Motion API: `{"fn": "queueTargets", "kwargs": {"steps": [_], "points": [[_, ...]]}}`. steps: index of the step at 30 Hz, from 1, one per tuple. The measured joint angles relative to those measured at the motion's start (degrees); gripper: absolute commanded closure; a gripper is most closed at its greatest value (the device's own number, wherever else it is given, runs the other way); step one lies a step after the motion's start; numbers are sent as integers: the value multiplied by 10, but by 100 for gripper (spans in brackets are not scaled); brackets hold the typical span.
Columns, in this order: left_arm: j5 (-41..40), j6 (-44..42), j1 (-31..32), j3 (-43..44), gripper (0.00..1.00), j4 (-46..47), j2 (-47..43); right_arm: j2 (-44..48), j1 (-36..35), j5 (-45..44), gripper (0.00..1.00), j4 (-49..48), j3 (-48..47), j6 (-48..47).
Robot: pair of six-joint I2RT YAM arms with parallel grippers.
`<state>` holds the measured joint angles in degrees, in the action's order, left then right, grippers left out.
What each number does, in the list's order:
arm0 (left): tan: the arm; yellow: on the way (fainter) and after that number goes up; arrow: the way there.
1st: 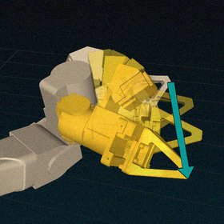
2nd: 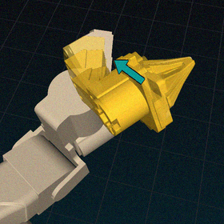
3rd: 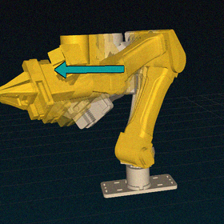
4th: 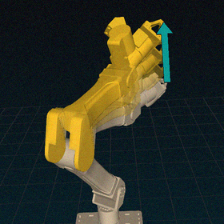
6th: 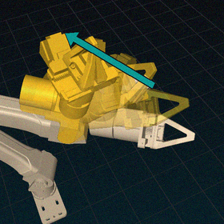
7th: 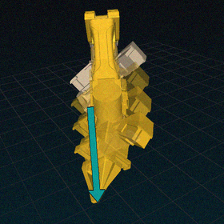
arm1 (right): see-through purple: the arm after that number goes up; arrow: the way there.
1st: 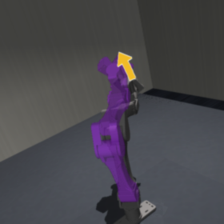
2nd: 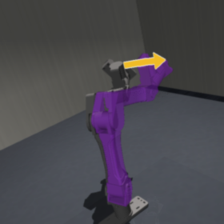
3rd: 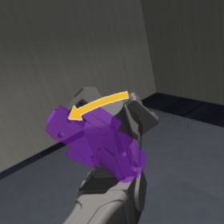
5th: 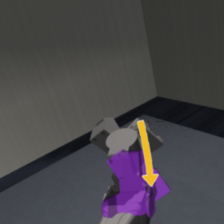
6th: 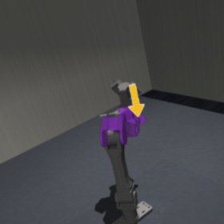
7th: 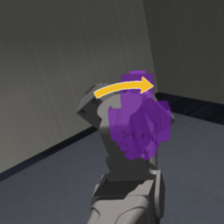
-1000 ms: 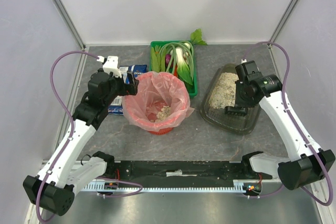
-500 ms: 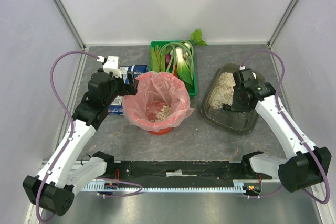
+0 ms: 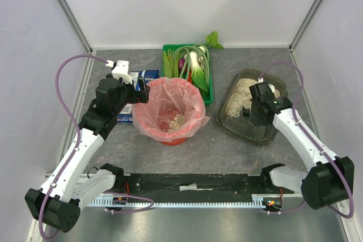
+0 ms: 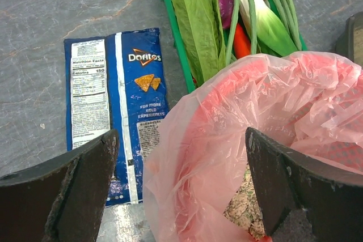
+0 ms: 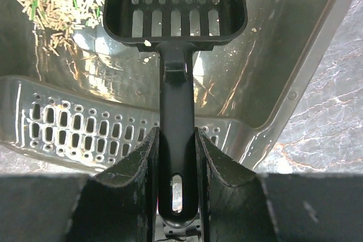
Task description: Clean the litter box
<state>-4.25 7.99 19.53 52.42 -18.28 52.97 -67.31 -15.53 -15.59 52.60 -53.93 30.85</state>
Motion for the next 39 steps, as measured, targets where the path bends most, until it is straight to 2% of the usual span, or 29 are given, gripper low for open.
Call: {"fn": "queueTargets", "kwargs": {"steps": [10, 24, 39], "points": [[5, 0, 0, 0, 2, 0, 6, -17, 0, -21, 100, -75, 41, 7], [18, 0, 0, 0, 2, 0, 10, -9, 0, -45, 100, -227, 113, -24], [20, 0, 1, -3, 3, 0, 17, 97, 1, -27, 100, -323, 197, -87]]}}
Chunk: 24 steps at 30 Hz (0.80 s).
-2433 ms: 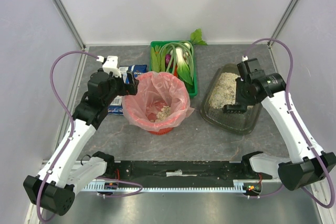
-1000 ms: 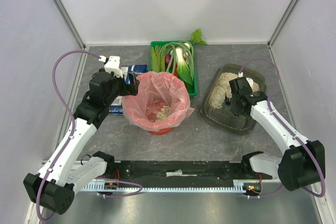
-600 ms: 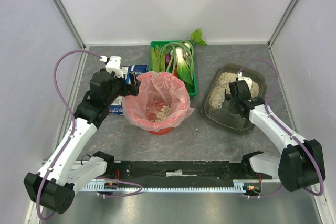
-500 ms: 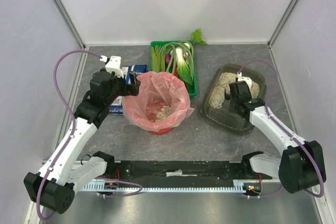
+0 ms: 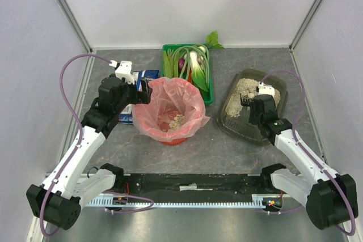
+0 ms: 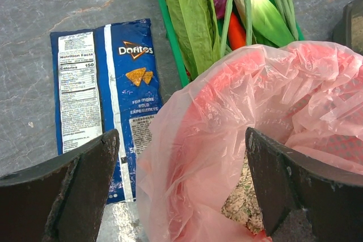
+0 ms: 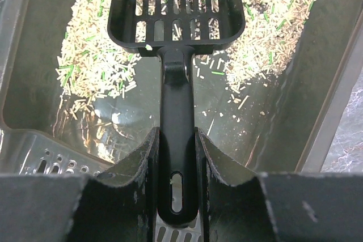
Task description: Clean the litter box
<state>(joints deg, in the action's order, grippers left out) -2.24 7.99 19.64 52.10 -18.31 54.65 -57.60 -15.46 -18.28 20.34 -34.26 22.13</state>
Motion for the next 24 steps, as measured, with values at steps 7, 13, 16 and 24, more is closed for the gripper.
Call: {"fn": "queueTargets", "kwargs": {"steps": [7, 13, 16, 24], "points": [[3, 0, 0, 0, 3, 0, 1, 49, 0, 9, 100, -18, 28, -14], [9, 0, 0, 0, 3, 0, 1, 74, 0, 14, 100, -28, 36, -18], [12, 0, 0, 0, 3, 1, 1, 90, 0, 14, 100, -32, 40, -17], [28, -1, 0, -9, 3, 6, 2, 153, 0, 8, 100, -44, 59, -1]]}}
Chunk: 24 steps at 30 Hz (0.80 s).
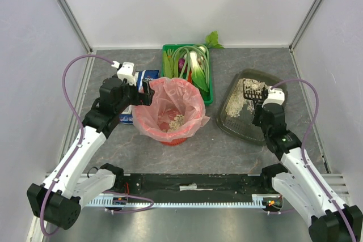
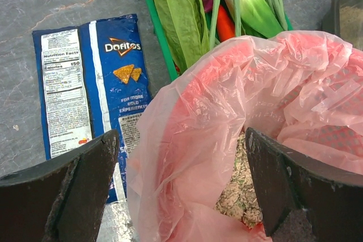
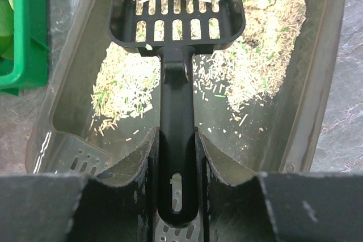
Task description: Clean the litter box
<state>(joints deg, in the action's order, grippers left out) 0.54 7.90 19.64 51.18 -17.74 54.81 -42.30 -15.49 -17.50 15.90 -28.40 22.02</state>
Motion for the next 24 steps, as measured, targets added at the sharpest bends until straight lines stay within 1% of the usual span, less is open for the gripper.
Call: {"fn": "queueTargets", "kwargs": {"steps": [6, 11, 16, 20, 24], "points": [[2, 0, 0, 0, 3, 3, 4, 32, 0, -12, 100, 0, 0, 20], [7, 0, 0, 0, 3, 3, 9, 6, 1, 25, 100, 1, 0, 22], [12, 0, 0, 0, 3, 3, 10, 9, 1, -16, 100, 13, 0, 44], [13, 0, 0, 0, 3, 3, 10, 9, 3, -3, 100, 14, 0, 39], [16, 0, 0, 0, 3, 3, 11, 13, 2, -22, 100, 28, 0, 42]]}}
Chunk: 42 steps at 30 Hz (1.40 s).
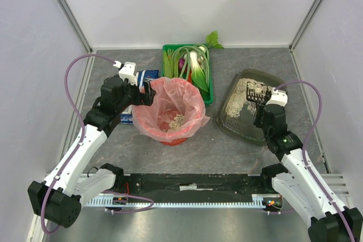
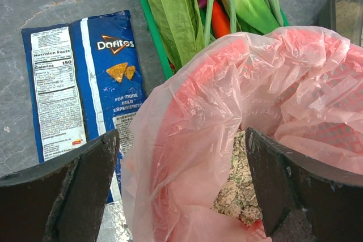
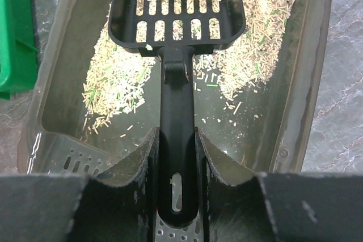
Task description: Clean the litter box
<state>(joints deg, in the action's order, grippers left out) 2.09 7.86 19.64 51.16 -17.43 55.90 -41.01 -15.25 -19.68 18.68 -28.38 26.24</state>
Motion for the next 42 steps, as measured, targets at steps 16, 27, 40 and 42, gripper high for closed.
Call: {"fn": "queueTargets", "kwargs": {"steps": [16, 27, 40, 42], "points": [[6, 0, 0, 0, 3, 0, 6, -32, 3, 12, 100, 18, -15, 13], [10, 0, 0, 0, 3, 0, 6, -12, 13, 8, 100, 31, -18, -4], [10, 0, 0, 0, 3, 0, 6, -66, 33, 46, 100, 40, -36, 2], [10, 0, 0, 0, 3, 0, 6, -64, 38, 59, 100, 42, -36, -1]]}}
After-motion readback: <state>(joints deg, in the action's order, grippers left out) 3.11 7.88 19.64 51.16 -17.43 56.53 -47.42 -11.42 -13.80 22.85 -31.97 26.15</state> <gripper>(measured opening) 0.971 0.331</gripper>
